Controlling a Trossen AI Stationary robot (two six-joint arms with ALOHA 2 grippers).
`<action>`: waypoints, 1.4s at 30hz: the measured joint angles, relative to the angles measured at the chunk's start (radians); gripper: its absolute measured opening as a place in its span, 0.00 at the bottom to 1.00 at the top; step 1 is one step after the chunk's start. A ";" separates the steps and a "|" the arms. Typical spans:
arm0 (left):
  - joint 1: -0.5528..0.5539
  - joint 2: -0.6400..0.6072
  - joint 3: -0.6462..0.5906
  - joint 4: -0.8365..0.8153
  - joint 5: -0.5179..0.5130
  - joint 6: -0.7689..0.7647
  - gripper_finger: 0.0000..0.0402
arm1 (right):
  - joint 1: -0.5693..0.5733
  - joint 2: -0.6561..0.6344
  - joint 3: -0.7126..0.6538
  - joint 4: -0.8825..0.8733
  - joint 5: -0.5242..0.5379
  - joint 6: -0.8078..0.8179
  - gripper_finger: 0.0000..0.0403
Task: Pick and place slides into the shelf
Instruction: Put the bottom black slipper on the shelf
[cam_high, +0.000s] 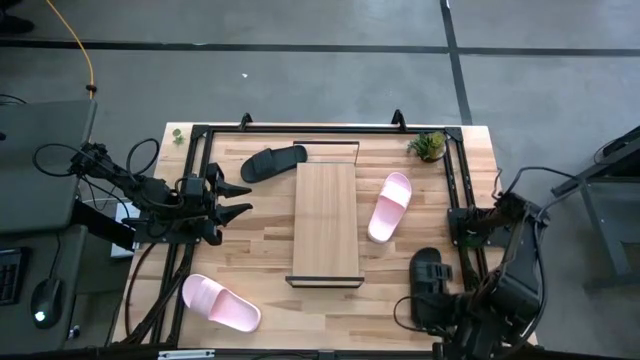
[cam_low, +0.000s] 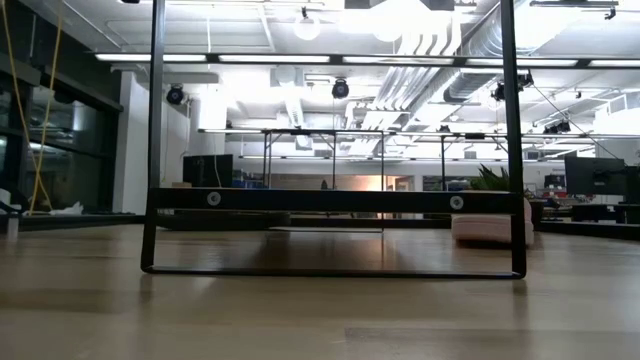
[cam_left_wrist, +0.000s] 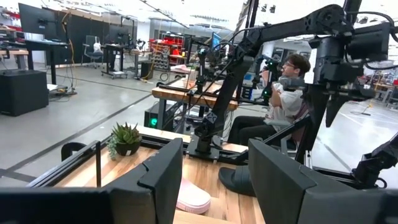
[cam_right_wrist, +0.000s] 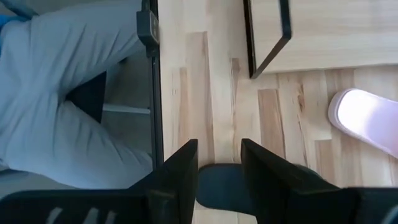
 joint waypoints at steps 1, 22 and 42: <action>0.000 0.000 0.000 0.000 0.000 0.000 0.42 | 0.002 0.010 0.000 0.000 -0.003 0.000 0.28; 0.000 0.000 0.000 -0.047 0.000 -0.010 0.42 | 0.006 0.237 -0.001 0.000 -0.113 0.123 0.28; 0.000 0.000 0.000 -0.151 0.000 -0.081 0.42 | 0.012 0.387 -0.001 0.002 -0.131 0.314 0.28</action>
